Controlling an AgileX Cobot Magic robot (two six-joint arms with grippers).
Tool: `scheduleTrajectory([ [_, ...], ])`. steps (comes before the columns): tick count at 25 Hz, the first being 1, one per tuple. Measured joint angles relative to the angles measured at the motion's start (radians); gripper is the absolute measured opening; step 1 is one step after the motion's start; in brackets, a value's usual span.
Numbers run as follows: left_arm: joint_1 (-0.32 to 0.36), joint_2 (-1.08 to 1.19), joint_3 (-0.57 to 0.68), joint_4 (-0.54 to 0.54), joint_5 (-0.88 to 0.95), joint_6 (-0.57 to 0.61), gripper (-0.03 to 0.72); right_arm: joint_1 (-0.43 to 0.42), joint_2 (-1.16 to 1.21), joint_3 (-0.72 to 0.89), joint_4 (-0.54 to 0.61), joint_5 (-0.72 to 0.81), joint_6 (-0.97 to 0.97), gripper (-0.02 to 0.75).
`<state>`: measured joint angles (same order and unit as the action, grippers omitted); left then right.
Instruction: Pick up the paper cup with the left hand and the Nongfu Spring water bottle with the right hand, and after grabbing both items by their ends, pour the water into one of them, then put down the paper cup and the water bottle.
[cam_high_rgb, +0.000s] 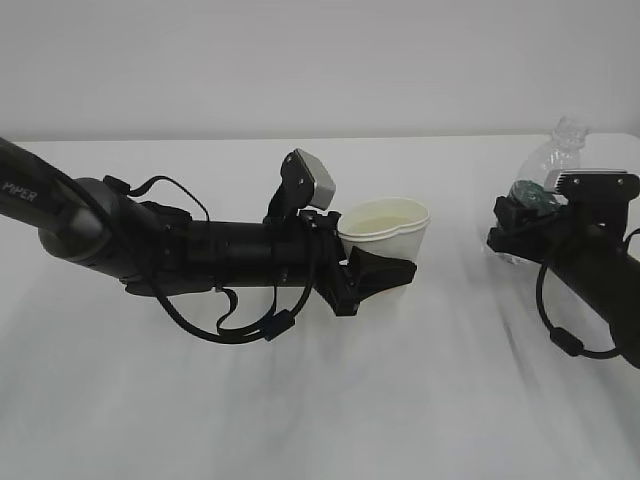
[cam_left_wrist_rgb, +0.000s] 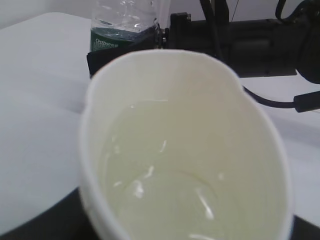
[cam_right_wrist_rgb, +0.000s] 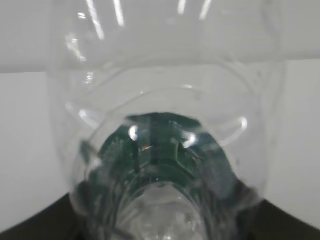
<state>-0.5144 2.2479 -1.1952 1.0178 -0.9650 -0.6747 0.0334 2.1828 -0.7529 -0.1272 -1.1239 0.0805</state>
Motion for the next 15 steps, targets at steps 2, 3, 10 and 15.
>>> scheduleTrajectory([
  [2, 0.0, 0.0, 0.0, 0.0, 0.0, 0.0, 0.397, 0.0, 0.002, 0.0, 0.0, 0.0, 0.001, 0.375],
  [3, 0.0, 0.0, 0.0, 0.0, 0.0, 0.0, 0.397, 0.0, 0.002, 0.0, 0.0, 0.0, 0.001, 0.375],
  [10, 0.0, 0.0, 0.0, 0.002, 0.0, 0.0, 0.397, 0.0, 0.006, 0.0, -0.029, 0.0, 0.002, 0.375],
  [15, 0.0, 0.0, 0.0, 0.004, 0.0, 0.0, 0.397, 0.0, 0.006, 0.01, -0.035, 0.0, 0.002, 0.375],
])
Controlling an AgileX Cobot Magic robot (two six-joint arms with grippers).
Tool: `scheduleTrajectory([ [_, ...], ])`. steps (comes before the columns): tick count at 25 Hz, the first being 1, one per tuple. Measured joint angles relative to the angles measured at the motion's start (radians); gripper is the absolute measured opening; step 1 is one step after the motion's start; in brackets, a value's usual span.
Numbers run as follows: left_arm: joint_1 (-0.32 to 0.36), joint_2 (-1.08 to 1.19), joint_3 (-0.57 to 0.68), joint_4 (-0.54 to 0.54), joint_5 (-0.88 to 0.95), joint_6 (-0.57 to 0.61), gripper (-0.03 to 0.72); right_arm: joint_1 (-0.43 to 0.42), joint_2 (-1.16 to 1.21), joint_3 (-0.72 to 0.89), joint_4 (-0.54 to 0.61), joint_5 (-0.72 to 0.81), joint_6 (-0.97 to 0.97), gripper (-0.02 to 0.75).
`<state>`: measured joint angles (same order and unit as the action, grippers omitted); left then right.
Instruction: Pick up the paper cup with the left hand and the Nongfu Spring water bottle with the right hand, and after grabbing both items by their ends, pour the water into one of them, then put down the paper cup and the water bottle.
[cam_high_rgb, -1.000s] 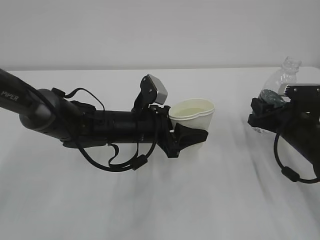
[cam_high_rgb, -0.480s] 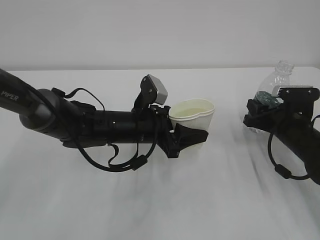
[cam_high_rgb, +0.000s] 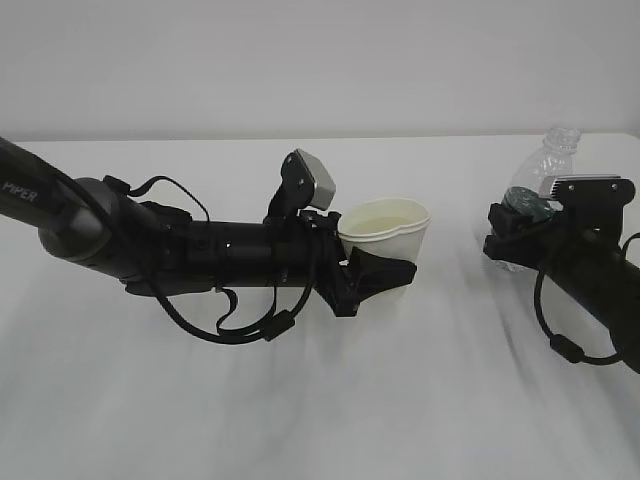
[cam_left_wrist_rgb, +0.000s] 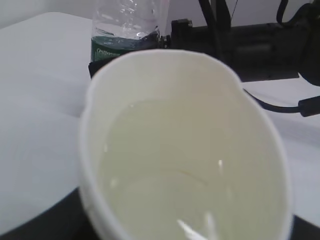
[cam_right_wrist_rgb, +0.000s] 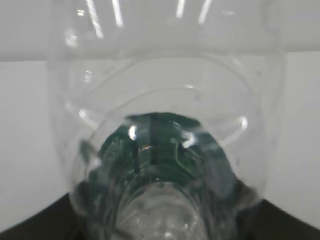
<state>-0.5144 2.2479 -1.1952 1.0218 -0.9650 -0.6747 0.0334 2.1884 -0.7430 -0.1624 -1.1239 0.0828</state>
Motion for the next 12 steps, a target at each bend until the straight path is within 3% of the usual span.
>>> scheduleTrajectory([
  [12, 0.0, 0.0, 0.0, 0.014, 0.0, 0.0, 0.396, 0.0, 0.0, 0.027, -0.002, -0.013, 0.0, 0.4],
])
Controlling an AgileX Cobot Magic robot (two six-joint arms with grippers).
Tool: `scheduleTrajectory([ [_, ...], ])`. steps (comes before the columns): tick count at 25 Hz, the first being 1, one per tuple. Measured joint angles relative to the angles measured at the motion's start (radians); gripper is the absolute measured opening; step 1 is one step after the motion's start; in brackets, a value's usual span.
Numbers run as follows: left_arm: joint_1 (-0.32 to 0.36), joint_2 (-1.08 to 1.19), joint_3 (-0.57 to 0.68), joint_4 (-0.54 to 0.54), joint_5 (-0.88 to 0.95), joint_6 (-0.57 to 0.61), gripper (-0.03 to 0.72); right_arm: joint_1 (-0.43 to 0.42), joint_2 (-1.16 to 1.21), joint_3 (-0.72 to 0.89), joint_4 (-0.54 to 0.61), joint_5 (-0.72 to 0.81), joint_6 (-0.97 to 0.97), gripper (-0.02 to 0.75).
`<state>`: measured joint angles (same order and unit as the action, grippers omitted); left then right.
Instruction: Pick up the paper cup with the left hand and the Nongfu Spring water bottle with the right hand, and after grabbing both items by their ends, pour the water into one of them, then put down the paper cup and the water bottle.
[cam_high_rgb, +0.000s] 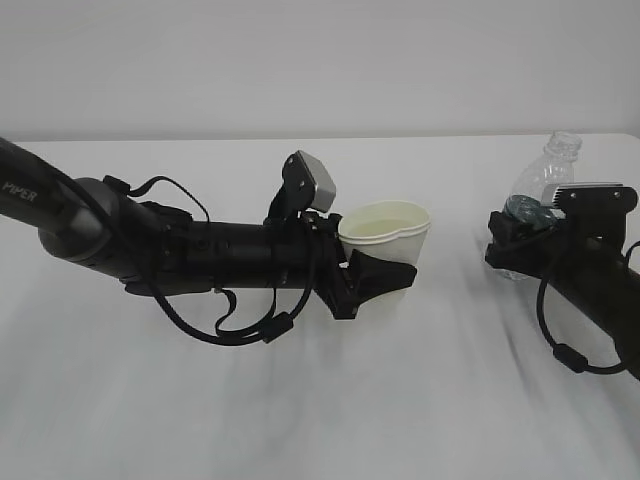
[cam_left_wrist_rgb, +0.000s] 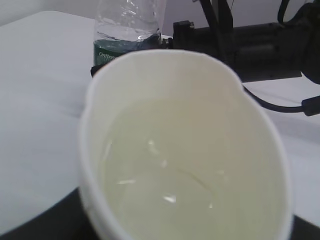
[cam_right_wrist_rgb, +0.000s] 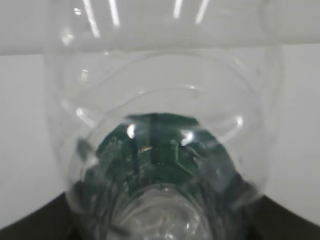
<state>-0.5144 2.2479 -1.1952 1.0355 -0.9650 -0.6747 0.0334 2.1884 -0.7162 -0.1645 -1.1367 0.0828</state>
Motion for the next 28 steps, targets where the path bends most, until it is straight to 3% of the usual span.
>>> scheduleTrajectory([
  [10, 0.0, 0.0, 0.0, 0.001, 0.0, 0.0, 0.396, 0.0, 0.0, 0.001, -0.002, -0.002, 0.001, 0.575],
  [18, 0.002, 0.0, 0.0, 0.001, 0.0, 0.0, 0.396, 0.0, -0.056, 0.013, -0.002, -0.006, 0.001, 0.587],
  [28, 0.006, 0.0, 0.0, -0.036, 0.002, 0.0, 0.396, 0.0, -0.184, 0.166, 0.003, -0.008, 0.001, 0.587],
])
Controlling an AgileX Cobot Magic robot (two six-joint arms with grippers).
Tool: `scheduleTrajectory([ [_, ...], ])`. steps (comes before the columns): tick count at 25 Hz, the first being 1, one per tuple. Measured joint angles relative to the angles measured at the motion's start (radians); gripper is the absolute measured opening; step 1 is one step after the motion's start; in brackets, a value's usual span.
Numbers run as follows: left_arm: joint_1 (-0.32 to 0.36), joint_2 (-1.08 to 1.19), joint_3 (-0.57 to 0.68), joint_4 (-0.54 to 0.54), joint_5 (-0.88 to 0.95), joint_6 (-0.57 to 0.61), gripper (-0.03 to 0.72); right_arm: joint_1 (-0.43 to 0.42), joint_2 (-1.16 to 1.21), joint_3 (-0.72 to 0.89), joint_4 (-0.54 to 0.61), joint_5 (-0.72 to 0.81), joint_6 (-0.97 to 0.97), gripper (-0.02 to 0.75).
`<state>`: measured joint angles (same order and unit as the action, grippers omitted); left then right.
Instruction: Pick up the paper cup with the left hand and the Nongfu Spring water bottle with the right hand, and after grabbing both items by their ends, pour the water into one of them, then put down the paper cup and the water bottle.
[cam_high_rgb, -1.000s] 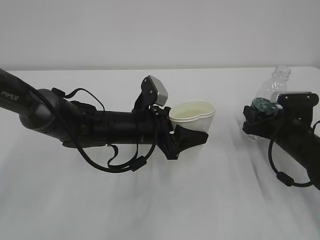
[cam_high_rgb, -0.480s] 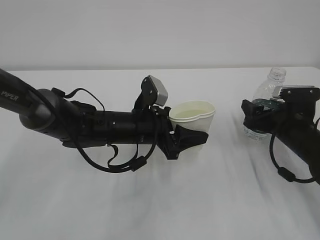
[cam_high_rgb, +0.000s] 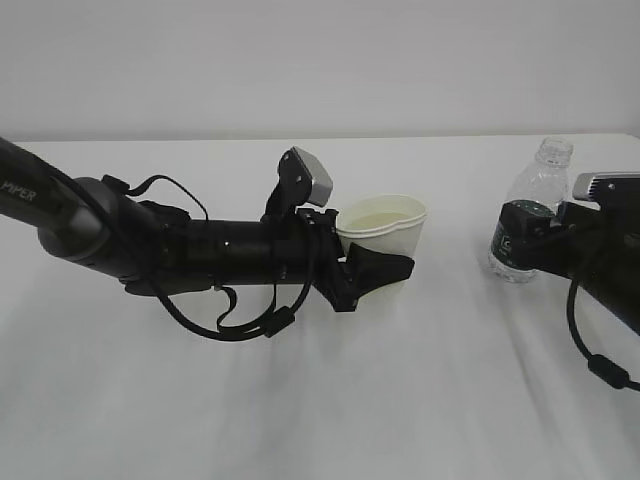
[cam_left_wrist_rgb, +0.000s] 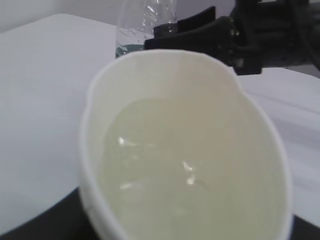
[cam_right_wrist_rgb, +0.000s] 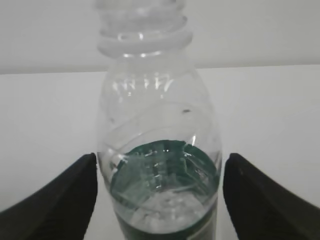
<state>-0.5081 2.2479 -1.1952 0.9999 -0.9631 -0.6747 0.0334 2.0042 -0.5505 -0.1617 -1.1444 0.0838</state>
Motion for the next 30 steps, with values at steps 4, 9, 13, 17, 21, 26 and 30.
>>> scheduleTrajectory([
  [4, 0.015, 0.0, 0.0, -0.023, 0.0, 0.0, 0.396, 0.0, -0.06, 0.085, 0.023, 0.0, 0.002, 0.587],
  [9, 0.052, 0.0, 0.0, -0.031, 0.001, 0.0, 0.396, 0.0, -0.142, 0.2, 0.025, 0.0, 0.002, 0.587],
  [13, 0.082, -0.007, 0.0, -0.031, 0.006, 0.0, 0.396, 0.0, -0.207, 0.24, 0.027, 0.0, 0.0, 0.587],
  [17, 0.103, -0.018, 0.0, -0.033, 0.008, 0.0, 0.396, 0.0, -0.253, 0.241, -0.005, -0.001, 0.0, 0.587],
  [21, 0.115, -0.021, 0.0, -0.033, 0.014, 0.0, 0.396, 0.0, -0.268, 0.242, -0.059, -0.001, 0.03, 0.588],
  [26, 0.139, -0.022, 0.0, -0.03, 0.02, 0.0, 0.396, 0.0, -0.27, 0.242, -0.103, -0.001, 0.044, 0.588],
  [30, 0.172, -0.023, 0.0, -0.03, 0.02, 0.0, 0.396, 0.0, -0.27, 0.242, -0.113, -0.001, 0.045, 0.588],
])
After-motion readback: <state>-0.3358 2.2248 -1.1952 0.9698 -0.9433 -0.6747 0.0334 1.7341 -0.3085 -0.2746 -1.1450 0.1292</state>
